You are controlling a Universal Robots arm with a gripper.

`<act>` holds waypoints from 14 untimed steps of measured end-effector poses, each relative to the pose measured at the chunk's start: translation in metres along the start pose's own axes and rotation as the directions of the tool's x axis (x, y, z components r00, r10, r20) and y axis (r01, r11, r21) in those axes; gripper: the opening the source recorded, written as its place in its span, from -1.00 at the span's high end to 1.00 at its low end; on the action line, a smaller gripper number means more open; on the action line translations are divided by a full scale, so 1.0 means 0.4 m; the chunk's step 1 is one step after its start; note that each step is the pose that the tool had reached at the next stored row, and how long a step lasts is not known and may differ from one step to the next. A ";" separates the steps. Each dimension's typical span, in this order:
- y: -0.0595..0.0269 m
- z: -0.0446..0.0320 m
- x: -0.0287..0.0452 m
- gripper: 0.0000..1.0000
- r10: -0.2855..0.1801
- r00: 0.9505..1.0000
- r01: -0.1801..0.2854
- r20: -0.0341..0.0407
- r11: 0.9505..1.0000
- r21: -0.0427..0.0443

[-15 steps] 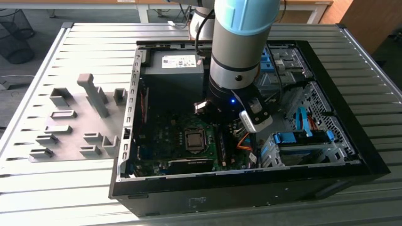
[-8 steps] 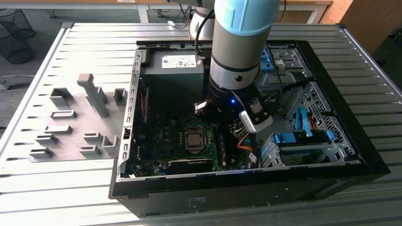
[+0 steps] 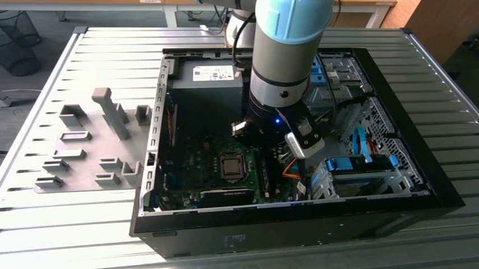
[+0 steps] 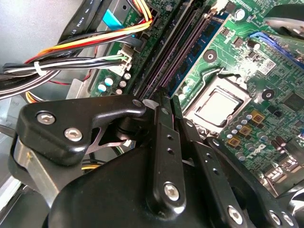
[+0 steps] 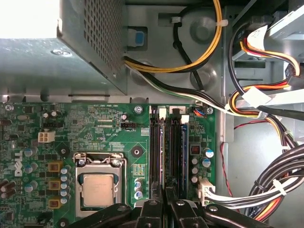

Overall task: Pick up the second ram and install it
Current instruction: 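Insert the second ram into the second slot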

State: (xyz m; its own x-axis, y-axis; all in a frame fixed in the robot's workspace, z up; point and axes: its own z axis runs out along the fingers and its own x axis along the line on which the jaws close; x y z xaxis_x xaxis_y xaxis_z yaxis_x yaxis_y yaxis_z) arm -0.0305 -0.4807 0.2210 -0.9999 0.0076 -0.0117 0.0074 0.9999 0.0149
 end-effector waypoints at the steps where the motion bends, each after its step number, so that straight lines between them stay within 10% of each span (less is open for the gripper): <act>1: 0.000 0.001 0.000 0.73 0.000 1.000 0.000 0.000 1.000 0.000; 14: 0.001 0.006 0.000 0.73 0.000 1.000 0.000 0.000 1.000 -0.005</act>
State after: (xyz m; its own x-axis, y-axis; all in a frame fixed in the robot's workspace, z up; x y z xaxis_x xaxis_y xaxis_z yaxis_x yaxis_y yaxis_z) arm -0.0307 -0.4802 0.2184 -0.9999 0.0076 -0.0116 0.0074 0.9998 0.0199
